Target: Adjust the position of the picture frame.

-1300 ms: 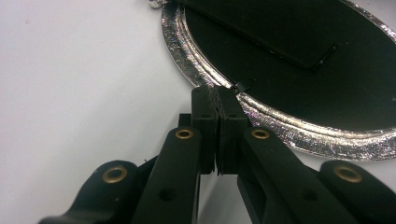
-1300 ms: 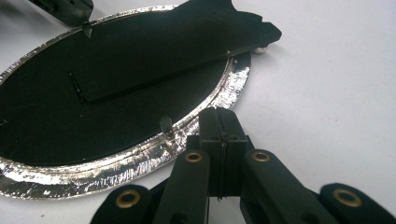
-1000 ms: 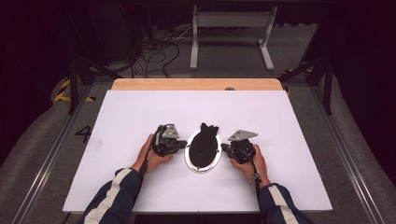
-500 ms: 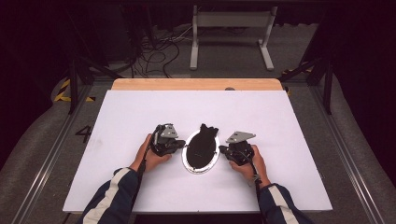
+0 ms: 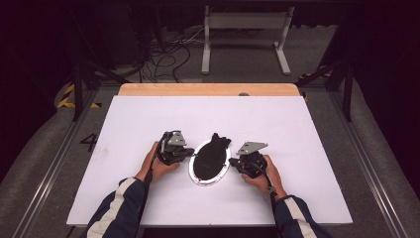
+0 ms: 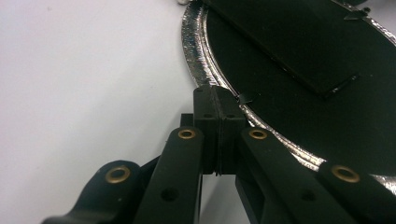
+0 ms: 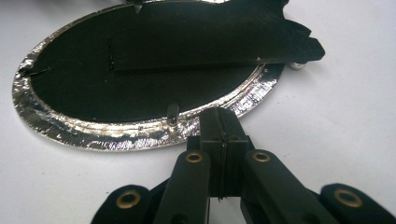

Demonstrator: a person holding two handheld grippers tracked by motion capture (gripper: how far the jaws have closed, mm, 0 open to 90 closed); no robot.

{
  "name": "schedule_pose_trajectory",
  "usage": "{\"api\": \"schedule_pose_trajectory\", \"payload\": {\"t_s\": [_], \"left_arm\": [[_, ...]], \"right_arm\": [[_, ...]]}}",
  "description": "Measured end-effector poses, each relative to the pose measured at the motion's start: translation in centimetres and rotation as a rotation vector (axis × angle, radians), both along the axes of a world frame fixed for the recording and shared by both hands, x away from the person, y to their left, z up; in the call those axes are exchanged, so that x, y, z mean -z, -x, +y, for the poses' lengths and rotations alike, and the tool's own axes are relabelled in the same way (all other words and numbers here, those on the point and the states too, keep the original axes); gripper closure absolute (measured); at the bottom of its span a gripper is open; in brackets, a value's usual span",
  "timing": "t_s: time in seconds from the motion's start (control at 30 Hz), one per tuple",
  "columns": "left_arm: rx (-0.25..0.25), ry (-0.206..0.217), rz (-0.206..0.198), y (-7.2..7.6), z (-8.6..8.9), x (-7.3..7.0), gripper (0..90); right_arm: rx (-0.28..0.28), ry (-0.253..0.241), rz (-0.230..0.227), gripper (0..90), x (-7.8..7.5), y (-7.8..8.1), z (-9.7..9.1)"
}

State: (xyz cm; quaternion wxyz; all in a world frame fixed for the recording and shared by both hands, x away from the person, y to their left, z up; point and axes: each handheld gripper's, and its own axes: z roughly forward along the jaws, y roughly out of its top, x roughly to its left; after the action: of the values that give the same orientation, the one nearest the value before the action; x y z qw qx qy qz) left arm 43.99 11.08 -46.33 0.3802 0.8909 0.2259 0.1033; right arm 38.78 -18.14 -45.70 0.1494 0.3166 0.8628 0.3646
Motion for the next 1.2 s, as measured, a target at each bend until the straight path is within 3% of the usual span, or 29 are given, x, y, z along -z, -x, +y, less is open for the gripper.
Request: {"api": "schedule_pose_trajectory", "payload": {"t_s": [0.43,0.73,0.9,0.97,1.07,1.2], "left_arm": [[-0.026,0.002,-0.002,-0.1,0.4,0.0,89.3],[-0.026,0.003,-0.005,0.2,0.7,-0.2,87.9],[-0.024,0.035,-0.02,1.3,1.5,-1.2,88.4],[-0.025,0.047,-0.028,2.0,2.0,-1.5,88.7],[-0.023,0.05,-0.006,3.3,2.7,-1.6,89.2],[-0.016,0.068,-0.024,5.4,3.3,-1.8,89.3]], "right_arm": [[-0.067,-0.001,0.02,90.0,-0.1,0.6,0.8],[-0.064,0.002,0.019,90.0,-0.1,0.6,0.9],[-0.061,-0.025,0.034,90.0,-0.3,0.3,0.6],[-0.033,-0.037,0.003,90.0,-0.8,-0.1,0.4],[0.004,-0.053,-0.057,90.0,-1.5,-0.6,0.3],[0.057,-0.103,-0.086,90.0,-2.0,-2.1,-0.2]]}}
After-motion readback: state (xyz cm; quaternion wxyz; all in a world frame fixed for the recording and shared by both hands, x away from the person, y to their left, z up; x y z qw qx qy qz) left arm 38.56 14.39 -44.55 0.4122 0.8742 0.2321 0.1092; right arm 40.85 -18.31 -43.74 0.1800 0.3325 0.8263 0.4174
